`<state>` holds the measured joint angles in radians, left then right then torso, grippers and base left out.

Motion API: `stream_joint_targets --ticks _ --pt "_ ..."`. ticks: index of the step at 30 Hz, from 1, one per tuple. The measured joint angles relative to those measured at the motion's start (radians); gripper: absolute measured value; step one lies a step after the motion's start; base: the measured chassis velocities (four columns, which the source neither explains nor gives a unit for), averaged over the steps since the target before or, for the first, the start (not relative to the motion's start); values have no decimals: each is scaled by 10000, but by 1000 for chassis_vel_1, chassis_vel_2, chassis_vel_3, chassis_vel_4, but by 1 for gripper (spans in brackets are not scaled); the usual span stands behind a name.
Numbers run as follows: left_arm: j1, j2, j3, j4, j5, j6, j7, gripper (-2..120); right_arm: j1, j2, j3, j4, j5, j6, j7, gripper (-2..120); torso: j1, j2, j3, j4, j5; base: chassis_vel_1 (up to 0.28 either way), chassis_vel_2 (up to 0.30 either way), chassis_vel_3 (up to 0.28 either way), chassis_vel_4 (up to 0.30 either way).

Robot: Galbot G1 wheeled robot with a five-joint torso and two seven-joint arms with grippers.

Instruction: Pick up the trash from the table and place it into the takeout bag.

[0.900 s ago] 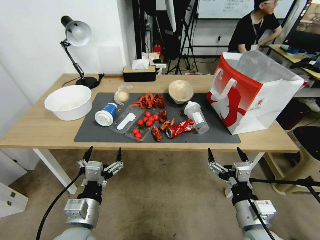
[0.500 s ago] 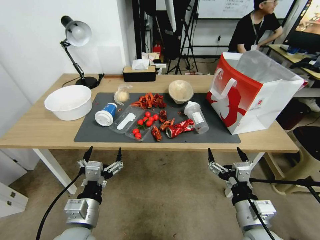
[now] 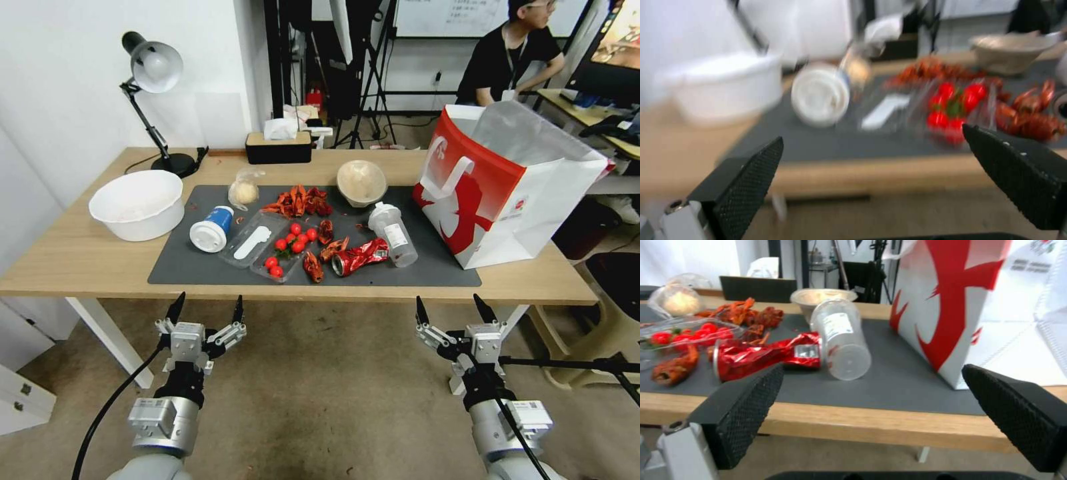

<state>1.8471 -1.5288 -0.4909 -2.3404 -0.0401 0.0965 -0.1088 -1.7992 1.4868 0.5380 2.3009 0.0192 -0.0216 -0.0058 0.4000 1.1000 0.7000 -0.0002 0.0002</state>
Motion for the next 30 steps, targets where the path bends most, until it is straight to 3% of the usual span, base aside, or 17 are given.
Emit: stream_joint_targets --ticks 3,5,30 --pt "268 -179 354 -219 -215 469 -600 100 29 -417 -444 65 586 -706 -284 100 -1 1 0 7 2 0 0 0 0" --pt "327 -239 455 -243 -232 293 -665 100 74 -609 -603 82 872 -949 -428 100 -1 0 0 6 1 0 0 0 0" --pt "81 -35 301 -34 -607 -72 -826 100 460 -771 -270 136 915 -937 -720 100 1 0 0 1 -2 0 0 0 0"
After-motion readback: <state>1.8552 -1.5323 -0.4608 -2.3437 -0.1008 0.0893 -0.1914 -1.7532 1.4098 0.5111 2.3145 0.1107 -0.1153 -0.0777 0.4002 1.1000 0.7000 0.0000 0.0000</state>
